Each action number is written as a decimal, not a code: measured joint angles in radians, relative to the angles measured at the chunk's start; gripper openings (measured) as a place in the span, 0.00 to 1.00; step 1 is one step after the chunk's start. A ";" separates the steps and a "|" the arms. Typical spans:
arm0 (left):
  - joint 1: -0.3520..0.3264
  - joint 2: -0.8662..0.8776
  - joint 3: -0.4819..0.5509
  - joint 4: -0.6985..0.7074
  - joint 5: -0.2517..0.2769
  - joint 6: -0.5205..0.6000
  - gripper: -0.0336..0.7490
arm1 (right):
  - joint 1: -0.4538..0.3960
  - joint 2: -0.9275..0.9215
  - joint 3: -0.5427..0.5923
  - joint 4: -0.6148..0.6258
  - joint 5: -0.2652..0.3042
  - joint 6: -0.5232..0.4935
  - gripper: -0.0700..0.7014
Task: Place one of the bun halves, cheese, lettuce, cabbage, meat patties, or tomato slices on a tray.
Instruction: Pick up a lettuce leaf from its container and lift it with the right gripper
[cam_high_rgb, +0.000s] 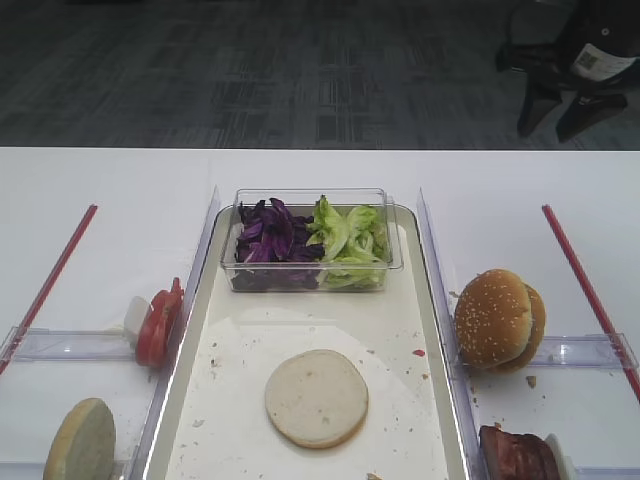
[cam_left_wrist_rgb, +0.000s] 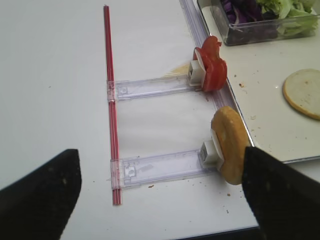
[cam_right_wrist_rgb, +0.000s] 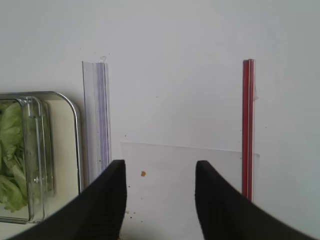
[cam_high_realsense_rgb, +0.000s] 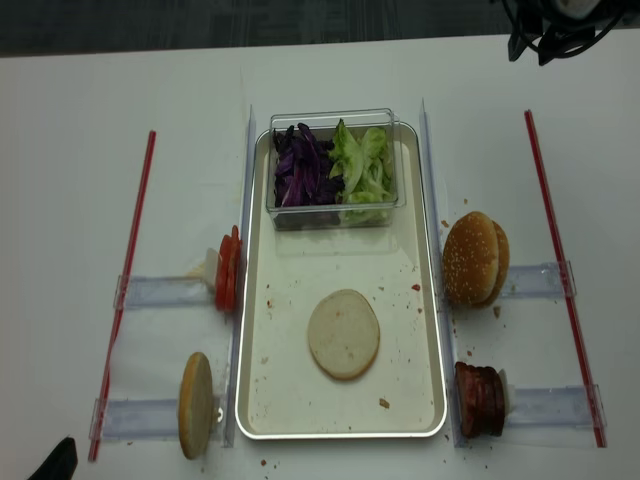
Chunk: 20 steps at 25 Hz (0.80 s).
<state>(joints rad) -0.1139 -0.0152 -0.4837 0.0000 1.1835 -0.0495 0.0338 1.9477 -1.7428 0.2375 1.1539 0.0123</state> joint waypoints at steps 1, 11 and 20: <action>0.000 0.000 0.000 0.000 0.000 0.000 0.83 | 0.015 0.000 0.000 -0.016 0.000 0.005 0.57; 0.000 0.000 0.000 0.000 0.000 0.000 0.83 | 0.219 0.022 -0.014 -0.107 -0.043 0.112 0.69; 0.000 0.000 0.000 0.000 0.000 0.000 0.83 | 0.372 0.129 -0.114 -0.097 -0.039 0.176 0.70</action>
<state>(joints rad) -0.1139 -0.0152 -0.4837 0.0000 1.1835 -0.0495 0.4062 2.0762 -1.8566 0.1408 1.1147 0.1880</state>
